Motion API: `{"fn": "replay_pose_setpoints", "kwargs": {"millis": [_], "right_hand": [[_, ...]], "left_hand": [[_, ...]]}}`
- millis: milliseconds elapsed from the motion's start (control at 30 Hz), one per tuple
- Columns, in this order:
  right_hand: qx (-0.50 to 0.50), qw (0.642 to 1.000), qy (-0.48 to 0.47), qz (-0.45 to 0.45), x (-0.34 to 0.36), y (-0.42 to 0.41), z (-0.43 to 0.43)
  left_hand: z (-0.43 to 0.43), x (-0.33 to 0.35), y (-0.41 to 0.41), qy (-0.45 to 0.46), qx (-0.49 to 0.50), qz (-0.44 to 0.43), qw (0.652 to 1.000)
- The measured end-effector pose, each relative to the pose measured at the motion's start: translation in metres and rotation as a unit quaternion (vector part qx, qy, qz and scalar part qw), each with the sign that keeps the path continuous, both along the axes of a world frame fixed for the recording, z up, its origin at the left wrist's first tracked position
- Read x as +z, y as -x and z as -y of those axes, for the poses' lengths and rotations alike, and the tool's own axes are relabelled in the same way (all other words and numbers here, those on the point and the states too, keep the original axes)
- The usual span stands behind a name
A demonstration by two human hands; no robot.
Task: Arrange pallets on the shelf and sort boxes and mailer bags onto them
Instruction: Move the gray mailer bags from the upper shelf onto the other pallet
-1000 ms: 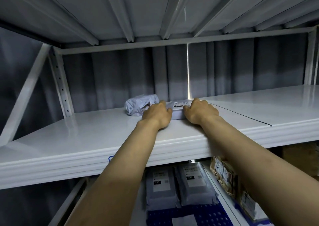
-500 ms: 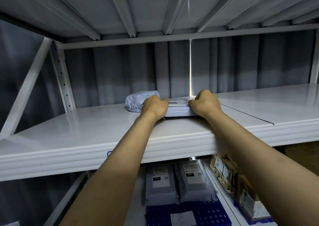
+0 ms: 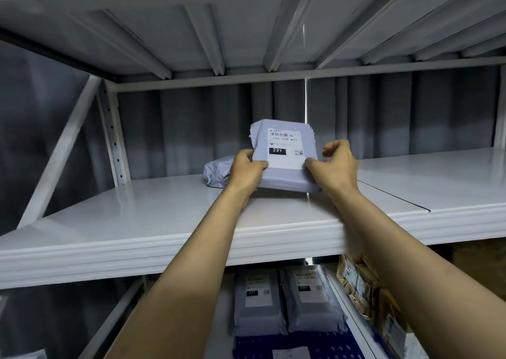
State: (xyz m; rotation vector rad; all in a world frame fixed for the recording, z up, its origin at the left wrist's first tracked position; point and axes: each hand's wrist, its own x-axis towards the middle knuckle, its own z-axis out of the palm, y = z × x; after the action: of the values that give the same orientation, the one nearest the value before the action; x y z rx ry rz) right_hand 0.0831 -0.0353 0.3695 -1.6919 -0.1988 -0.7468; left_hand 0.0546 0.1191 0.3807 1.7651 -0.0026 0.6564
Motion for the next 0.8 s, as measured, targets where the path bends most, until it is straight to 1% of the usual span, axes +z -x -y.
{"fn": "replay_pose_setpoints", "kwargs": {"millis": [167,300,400,500,633,700,800], "right_hand": [[0.062,0.992,-0.104,-0.018,0.001,0.009,-0.002],[0.021,0.992,-0.121,0.008,-0.001,0.021,-0.002],[-0.008,0.989,-0.143,0.039,-0.007,0.042,-0.003],[-0.009,0.982,-0.172,0.074,-0.017,0.071,-0.004],[-0.011,0.966,-0.238,0.098,-0.033,0.112,0.0],[-0.014,0.955,-0.275,0.106,-0.046,0.13,0.002],[-0.012,0.94,-0.324,0.106,-0.075,0.151,0.005]], "left_hand": [[-0.008,0.0,0.014,0.047,0.022,0.079,0.995],[-0.011,-0.004,0.033,0.07,0.021,0.126,0.989],[-0.011,-0.005,0.05,0.063,0.015,0.141,0.988],[-0.009,-0.01,0.069,0.062,0.015,0.168,0.984],[0.003,-0.025,0.1,0.067,0.032,0.232,0.97],[0.013,-0.036,0.116,0.101,0.039,0.256,0.961],[0.024,-0.058,0.135,0.182,0.053,0.274,0.943]]}}
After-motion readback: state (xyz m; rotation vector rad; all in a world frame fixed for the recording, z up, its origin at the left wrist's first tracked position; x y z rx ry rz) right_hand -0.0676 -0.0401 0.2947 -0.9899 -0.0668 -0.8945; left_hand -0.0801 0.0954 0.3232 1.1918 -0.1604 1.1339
